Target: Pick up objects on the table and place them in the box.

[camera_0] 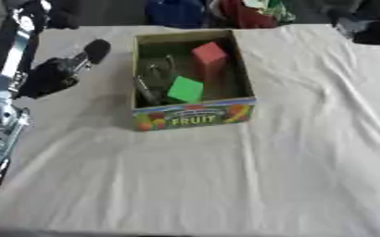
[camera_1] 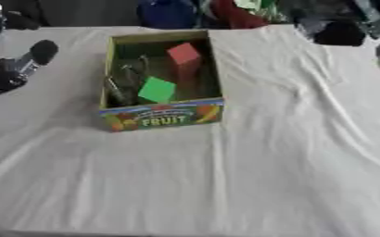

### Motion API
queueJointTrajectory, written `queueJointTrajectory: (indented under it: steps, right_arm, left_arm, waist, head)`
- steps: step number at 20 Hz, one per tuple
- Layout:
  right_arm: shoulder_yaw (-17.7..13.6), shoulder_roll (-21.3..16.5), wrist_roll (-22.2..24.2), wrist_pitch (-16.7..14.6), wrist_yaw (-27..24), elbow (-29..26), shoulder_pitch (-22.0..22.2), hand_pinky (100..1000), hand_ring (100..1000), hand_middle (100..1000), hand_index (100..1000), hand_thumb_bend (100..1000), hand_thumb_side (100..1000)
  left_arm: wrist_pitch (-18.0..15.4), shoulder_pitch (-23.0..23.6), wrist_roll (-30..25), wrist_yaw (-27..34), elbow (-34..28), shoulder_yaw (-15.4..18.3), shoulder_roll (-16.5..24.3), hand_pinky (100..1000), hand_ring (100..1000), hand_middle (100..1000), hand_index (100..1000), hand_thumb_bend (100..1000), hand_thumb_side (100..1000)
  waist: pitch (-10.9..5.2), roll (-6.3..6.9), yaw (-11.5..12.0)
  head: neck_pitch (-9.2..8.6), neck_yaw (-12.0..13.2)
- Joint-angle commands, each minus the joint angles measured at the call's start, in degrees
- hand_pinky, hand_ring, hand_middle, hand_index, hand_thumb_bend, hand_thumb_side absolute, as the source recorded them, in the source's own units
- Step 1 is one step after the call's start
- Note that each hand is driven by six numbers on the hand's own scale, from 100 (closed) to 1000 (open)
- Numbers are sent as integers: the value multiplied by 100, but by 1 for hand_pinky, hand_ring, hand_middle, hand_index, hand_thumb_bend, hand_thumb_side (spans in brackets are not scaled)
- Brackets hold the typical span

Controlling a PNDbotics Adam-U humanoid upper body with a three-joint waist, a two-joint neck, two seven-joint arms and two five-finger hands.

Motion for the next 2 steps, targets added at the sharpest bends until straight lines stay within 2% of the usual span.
queueJointTrajectory:
  steps: [1,2]
  right_arm:
    - [-355,-328,-158,23,-835,-750,351,718,834,802,1000,126,535]
    - [-437,-303,-170,-7,-987,-908,549,716,833,802,1000,102,528]
  left_arm:
    - [-31,51,207,130,62,139,89,782,679,702,811,745,766]
    - [-47,105,256,168,89,156,77,783,680,704,812,752,784]
  waist:
    - [-100,-7,-64]
    - [-106,-1,-105]
  head:
    - [-56,67]
    - [-48,77]
